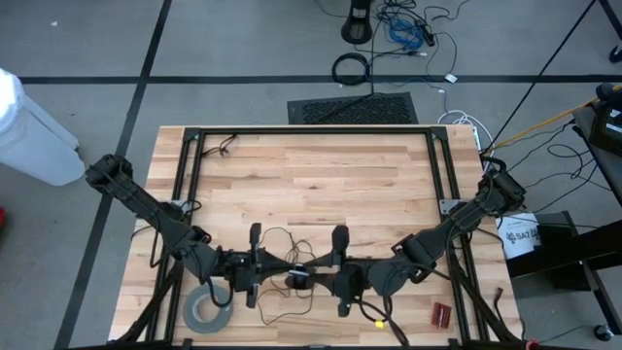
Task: Coil cords
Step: Coil the black wire onto the spool
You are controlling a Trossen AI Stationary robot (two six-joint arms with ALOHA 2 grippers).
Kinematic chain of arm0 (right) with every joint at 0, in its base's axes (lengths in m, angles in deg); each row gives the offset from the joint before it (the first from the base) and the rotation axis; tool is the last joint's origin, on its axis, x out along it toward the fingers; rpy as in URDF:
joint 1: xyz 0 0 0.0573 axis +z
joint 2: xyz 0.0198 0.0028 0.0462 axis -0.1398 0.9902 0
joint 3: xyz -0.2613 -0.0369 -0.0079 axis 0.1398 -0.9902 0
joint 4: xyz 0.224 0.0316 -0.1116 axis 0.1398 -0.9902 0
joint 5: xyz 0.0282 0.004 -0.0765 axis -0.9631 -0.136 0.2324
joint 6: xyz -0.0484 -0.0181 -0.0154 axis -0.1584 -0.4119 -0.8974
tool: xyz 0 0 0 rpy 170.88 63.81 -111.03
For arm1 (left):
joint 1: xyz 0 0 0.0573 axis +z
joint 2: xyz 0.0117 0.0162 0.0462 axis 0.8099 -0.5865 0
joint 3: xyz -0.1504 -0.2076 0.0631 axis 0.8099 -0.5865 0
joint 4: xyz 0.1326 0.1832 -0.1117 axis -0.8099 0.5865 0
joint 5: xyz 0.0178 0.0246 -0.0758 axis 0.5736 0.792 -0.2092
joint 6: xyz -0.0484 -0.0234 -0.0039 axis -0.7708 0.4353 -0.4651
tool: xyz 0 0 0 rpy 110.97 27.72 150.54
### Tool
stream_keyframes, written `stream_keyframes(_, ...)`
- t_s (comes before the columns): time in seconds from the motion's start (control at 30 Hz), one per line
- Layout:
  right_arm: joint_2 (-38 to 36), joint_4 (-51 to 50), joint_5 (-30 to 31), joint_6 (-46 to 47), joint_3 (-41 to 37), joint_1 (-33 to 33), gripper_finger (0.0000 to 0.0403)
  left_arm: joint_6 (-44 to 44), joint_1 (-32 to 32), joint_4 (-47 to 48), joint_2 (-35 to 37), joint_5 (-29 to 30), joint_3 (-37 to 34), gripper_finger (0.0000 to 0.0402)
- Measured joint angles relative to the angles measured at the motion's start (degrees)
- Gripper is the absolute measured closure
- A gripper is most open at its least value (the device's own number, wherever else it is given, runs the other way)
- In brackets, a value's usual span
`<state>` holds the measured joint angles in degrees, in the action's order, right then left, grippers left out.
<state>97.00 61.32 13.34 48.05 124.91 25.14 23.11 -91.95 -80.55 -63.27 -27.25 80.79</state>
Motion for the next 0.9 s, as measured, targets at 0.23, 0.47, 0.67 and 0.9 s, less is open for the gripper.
stream_keyframes(0.23, -0.04, 0.03, -0.34, 0.68, 0.00, 0.32, 0.0327, -1.15, -0.08, -0.15, 0.00, -0.11, 0.00, 0.0401)
stream_keyframes(0.47, -0.03, -0.42, -0.55, 0.77, 0.00, 0.01, 0.0391, -1.52, -0.13, -0.15, 0.00, 0.13, 0.00, 0.0401)
stream_keyframes(0.67, -0.04, -0.83, -0.34, 0.96, 0.00, -0.02, 0.0401, -1.52, -0.13, -0.11, 0.02, 0.11, 0.00, 0.0398)
stream_keyframes(0.9, -0.07, -1.87, 1.36, 1.57, 0.01, -0.12, 0.0402, -1.52, -0.62, -1.40, 0.02, 0.25, 0.01, 0.0366)
